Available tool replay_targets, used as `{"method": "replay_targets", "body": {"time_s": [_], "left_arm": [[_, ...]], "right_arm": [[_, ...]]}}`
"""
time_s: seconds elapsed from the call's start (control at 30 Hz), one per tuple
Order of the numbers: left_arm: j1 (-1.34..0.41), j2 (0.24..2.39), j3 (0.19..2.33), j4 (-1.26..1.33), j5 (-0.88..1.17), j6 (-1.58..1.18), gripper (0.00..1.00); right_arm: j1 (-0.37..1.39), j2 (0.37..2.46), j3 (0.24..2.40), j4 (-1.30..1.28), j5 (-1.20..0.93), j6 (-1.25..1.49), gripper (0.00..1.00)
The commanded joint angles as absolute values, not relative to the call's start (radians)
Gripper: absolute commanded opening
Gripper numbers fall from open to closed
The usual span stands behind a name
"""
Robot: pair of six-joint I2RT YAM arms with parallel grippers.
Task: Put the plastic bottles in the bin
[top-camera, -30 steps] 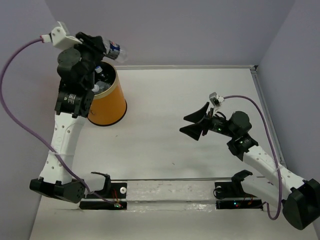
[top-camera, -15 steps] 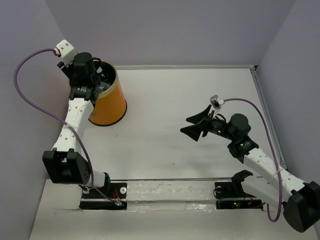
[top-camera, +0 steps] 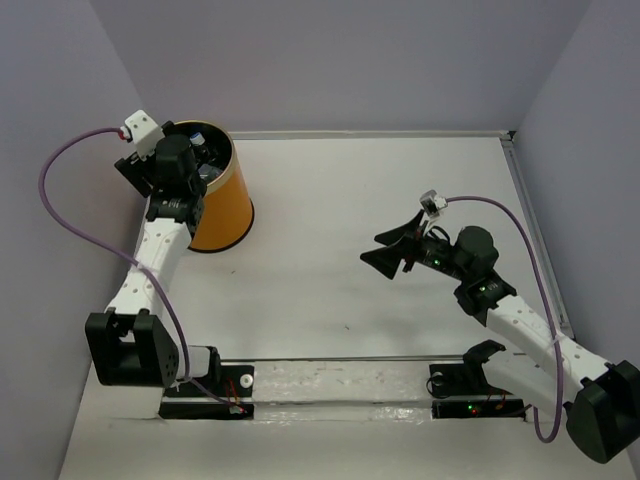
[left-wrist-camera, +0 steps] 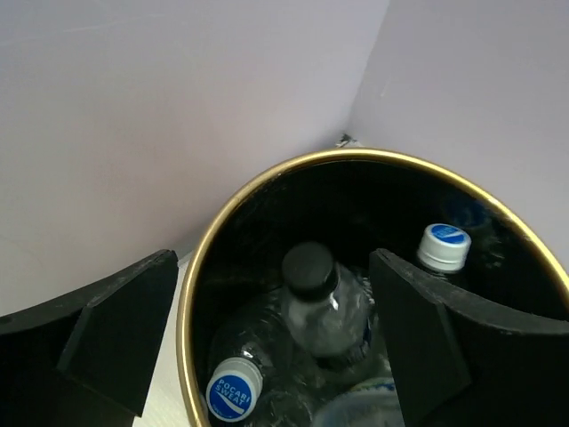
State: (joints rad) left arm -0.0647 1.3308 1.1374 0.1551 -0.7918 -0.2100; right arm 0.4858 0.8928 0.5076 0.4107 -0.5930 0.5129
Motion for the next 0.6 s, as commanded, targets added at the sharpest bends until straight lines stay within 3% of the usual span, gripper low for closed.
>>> {"method": "replay_targets", "body": {"time_s": [0.0,0.27,0.57], "left_arm": [[-0.078,1.18,1.175,0.114,-0.69,-0.298,0.99],[-0.112,0.941,1.209,0.038,-0.277,-0.342,0.99],[-0.117,0.694,1.036,0.084,0.274,-0.434,0.99]], "right_arm": [[0.494,0.885,0.537,0.416,-0.555,0.525,1.0],[0.494,0.802,0.595,0.318,-0.47,0.497,1.0],[0.494,0.592,0.793,0.14,-0.27,0.482,1.0]]}}
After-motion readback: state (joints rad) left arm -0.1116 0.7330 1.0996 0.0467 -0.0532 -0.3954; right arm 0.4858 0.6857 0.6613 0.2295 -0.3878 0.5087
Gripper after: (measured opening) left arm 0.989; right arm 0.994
